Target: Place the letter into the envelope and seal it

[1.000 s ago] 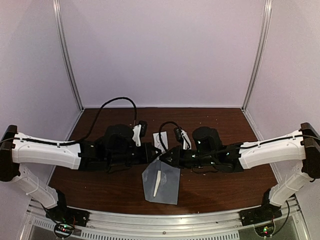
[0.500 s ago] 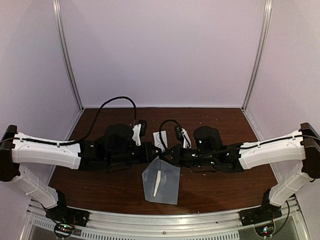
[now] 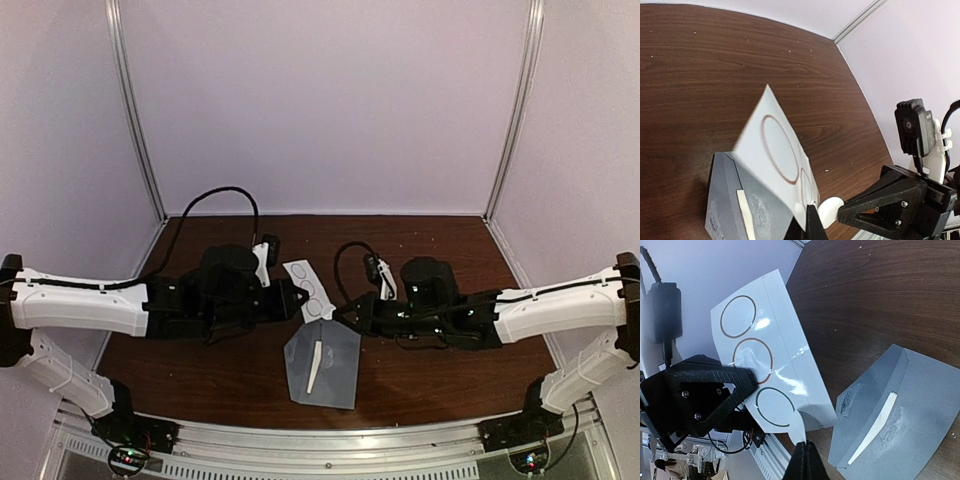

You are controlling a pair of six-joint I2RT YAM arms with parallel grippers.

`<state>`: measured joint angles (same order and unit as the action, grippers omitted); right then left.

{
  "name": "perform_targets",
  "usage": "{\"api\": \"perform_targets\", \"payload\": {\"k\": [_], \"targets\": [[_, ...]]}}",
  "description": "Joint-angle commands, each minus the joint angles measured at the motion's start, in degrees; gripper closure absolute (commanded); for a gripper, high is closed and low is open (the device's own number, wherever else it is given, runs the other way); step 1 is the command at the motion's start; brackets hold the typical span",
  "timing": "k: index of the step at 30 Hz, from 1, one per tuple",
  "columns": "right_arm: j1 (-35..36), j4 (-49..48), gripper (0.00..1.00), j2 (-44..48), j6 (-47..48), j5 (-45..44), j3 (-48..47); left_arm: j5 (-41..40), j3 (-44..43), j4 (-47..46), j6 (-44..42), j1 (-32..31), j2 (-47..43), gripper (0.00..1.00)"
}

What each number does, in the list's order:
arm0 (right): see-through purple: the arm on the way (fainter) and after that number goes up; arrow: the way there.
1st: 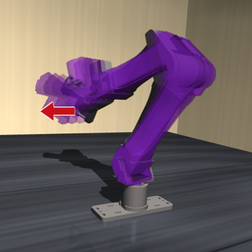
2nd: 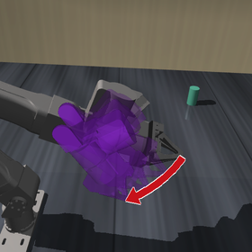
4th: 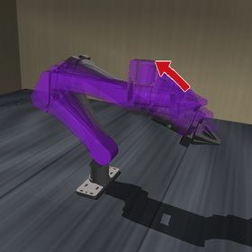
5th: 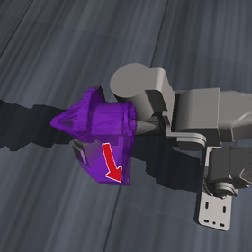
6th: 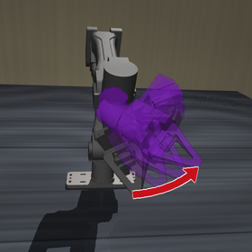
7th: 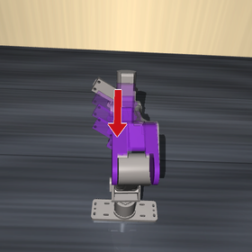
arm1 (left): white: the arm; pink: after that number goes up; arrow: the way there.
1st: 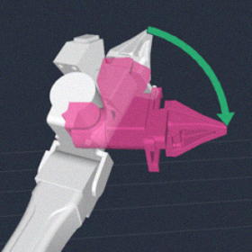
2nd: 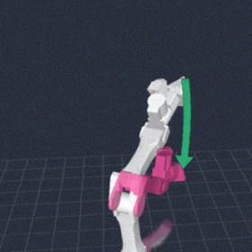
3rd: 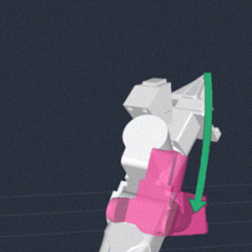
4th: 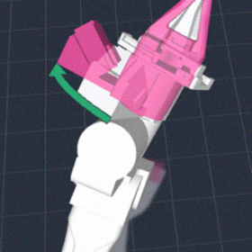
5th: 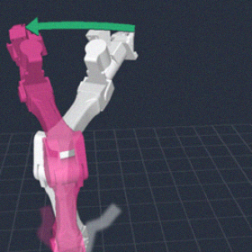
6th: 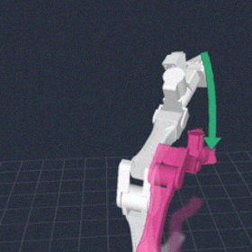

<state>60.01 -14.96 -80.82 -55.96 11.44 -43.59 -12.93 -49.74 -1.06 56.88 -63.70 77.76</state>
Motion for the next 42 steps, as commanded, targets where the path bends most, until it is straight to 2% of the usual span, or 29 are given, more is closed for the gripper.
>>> {"api": "perform_targets", "payload": {"k": [1, 9, 16, 20, 24, 28, 31, 35, 37, 39, 42], "targets": [[-0.5, 0.8, 1.00, 3.5, 0.3, -2.5, 1.5, -2.0, -0.2, 2.6, -1.6, 1.8, -2.3, 1.00], [-1.7, 2.2, 1.00, 6.6, 3.2, -2.4, 2.4, 4.3, 6.3, 4.1, -3.6, 9.3, -8.9, 1.00], [-2.5, 5.5, 1.00, 8.1, 7.0, -2.5, 1.4, 17.2, 17.3, 5.1, -7.4, 24.8, -15.9, 1.00], [-2.9, 6.6, 1.00, 8.1, 7.8, -2.7, 1.1, 27.7, 23.1, 2.7, -9.2, 32.9, -17.1, 0.95], [-3.0, 6.1, 1.00, 7.5, 7.9, -2.4, 1.1, 32.7, 26.3, 1.4, -10.7, 37.5, -16.3, 0.94], [-3.1, 5.9, 1.00, 7.2, 8.0, -2.0, 1.1, 29.6, 25.2, 5.9, -14.2, 39.4, -14.1, 0.85], [-3.2, 6.5, 1.00, 7.4, 8.1, -2.5, 1.1, 23.1, 23.5, 11.6, -15.3, 39.4, -15.1, 0.65], [-3.6, 8.2, 1.00, 8.4, 8.6, -4.2, 1.2, 15.3, 21.1, 18.3, -15.7, 39.4, -20.3, 0.29], [-4.1, 8.6, 1.00, 9.0, 8.9, -4.3, 1.3, 10.6, 19.6, 22.1, -15.7, 39.4, -23.3, 0.24], [-4.6, 9.0, 1.00, 9.3, 9.2, -4.3, 1.4, 8.1, 18.2, 24.7, -16.0, 39.4, -26.4, 0.22], [-5.1, 8.8, 1.00, 9.7, 9.6, -4.0, 1.9, 11.5, 18.1, 23.5, -16.4, 39.4, -29.9, 0.24]]}}
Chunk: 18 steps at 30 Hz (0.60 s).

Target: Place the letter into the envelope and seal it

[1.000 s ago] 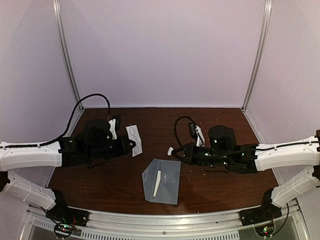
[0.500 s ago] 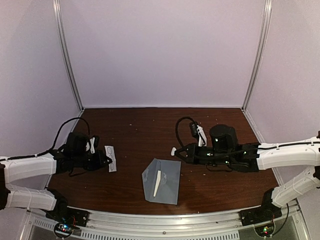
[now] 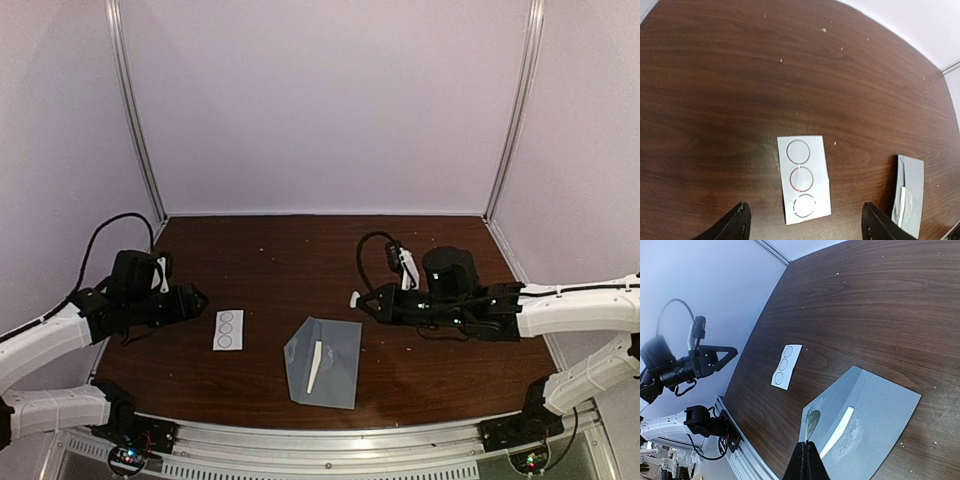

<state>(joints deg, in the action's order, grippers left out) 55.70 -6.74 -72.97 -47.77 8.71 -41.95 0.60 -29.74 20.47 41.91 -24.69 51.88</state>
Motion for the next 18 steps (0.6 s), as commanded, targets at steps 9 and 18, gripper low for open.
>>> {"api": "perform_targets", "payload": {"k": [9, 18], "targets": [[-1.3, -0.8, 1.00, 2.1, 1.5, 0.0, 1.3, 11.6, 4.3, -13.5, 2.9, -10.4, 2.8, 0.43], [-1.3, -1.4, 1.00, 2.2, 1.5, 0.5, 1.4, 14.4, 2.5, -23.9, 3.6, -18.9, 19.1, 0.53]]}}
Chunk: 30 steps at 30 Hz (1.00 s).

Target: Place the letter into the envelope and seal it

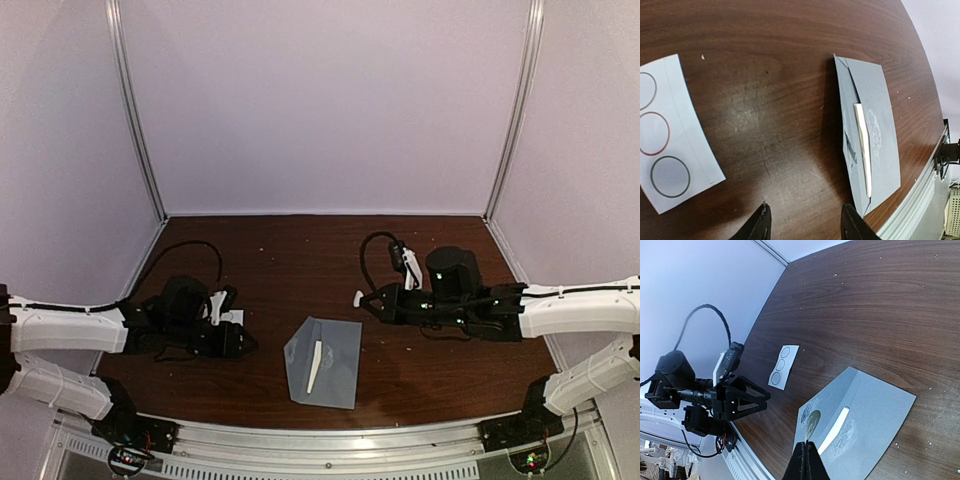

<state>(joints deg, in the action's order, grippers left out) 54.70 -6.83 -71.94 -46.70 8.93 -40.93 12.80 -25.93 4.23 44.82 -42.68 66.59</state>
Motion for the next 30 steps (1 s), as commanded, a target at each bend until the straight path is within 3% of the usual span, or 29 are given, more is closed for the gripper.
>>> {"api": "perform_targets", "payload": {"k": [1, 15, 24, 30], "targets": [[-0.3, -1.3, 1.00, 1.2, 0.5, 0.2, 0.4, 2.5, -1.6, -8.3, 0.7, -1.1, 5.9, 0.55], [-0.5, -1.2, 1.00, 1.1, 0.9, 0.2, 0.1, 2.4, -9.0, -10.5, -1.1, -6.3, 19.3, 0.77], [-0.5, -0.7, 1.00, 1.6, 1.0, 0.2, 0.3, 1.5, -10.8, -10.9, -1.7, -7.8, 20.4, 0.89], [-0.5, -0.5, 1.00, 2.0, 0.9, 0.1, 0.5, -5.9, -10.1, -6.6, -0.2, -8.0, 18.1, 0.91]]}}
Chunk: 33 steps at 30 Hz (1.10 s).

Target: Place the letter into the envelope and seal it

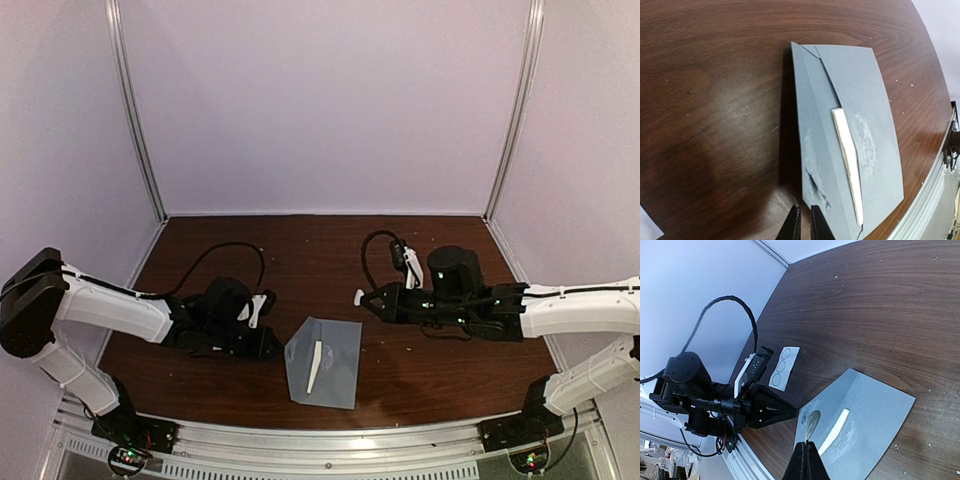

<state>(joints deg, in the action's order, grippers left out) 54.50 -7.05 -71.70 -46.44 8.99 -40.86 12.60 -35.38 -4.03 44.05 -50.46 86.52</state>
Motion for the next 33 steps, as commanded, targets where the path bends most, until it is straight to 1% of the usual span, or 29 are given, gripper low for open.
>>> {"api": "perform_targets", "payload": {"k": [1, 8, 18, 25, 33], "targets": [[-0.3, -0.2, 1.00, 1.9, 0.7, -0.1, 0.4, -6.3, -0.6, 2.1, 0.7, -0.3, -2.0, 0.91], [-0.3, -0.3, 1.00, 1.8, 0.6, 0.1, 0.6, -5.5, -1.3, 2.4, 2.0, -0.3, 0.9, 0.92], [-0.4, -0.5, 1.00, 1.8, 0.5, 0.1, 0.9, -2.2, -3.2, -0.1, -0.6, -0.7, 3.0, 0.93], [-0.4, -0.4, 1.00, 1.7, 0.5, 0.3, 0.7, -0.5, -4.9, -1.4, -1.0, -1.9, 5.9, 0.94], [-0.4, -0.1, 1.00, 1.7, 0.6, 0.3, 0.9, -0.8, -7.8, -1.9, -0.9, -4.0, 6.6, 0.94]]}}
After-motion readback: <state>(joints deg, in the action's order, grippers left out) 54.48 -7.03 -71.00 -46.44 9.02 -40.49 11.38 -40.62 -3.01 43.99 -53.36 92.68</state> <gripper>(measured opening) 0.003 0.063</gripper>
